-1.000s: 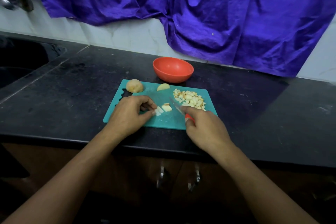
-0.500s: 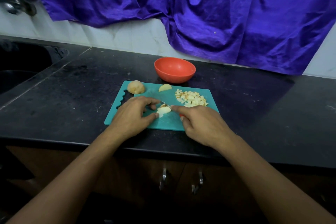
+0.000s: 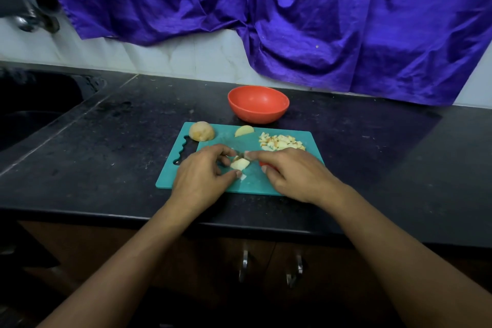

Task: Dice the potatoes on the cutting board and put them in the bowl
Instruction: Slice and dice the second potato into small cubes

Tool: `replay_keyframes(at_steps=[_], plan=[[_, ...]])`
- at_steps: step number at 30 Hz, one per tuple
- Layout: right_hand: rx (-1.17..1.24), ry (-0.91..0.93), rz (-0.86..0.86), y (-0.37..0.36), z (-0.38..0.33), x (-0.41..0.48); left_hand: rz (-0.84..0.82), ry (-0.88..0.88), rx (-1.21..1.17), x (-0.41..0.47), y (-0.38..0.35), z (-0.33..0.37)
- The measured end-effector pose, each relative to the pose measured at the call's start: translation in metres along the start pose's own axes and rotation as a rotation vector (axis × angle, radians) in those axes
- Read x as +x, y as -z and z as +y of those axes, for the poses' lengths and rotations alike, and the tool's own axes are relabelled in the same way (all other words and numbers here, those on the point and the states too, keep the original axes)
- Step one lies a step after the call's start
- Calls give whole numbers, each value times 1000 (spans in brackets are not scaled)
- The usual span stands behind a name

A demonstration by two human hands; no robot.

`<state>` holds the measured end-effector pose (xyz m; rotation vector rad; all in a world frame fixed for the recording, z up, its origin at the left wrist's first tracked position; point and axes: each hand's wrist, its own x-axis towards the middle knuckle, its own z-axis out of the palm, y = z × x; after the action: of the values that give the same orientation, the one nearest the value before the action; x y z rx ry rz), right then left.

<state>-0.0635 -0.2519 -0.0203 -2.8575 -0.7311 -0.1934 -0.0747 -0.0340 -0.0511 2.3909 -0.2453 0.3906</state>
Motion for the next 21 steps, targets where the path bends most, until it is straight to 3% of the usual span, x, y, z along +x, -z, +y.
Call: replay_keyframes(at_steps=[8, 11, 15, 21], plan=[[62, -215, 93, -5, -23, -22, -245, -121, 63, 25, 13, -17], [1, -286, 69, -10, -34, -18, -256, -152, 45, 35, 10, -19], [113, -380, 10, -9, -37, -4, -256, -139, 43, 37, 8, -20], [272, -352, 27, -13, -27, 12, -237, -84, -9, 38, 7, -24]])
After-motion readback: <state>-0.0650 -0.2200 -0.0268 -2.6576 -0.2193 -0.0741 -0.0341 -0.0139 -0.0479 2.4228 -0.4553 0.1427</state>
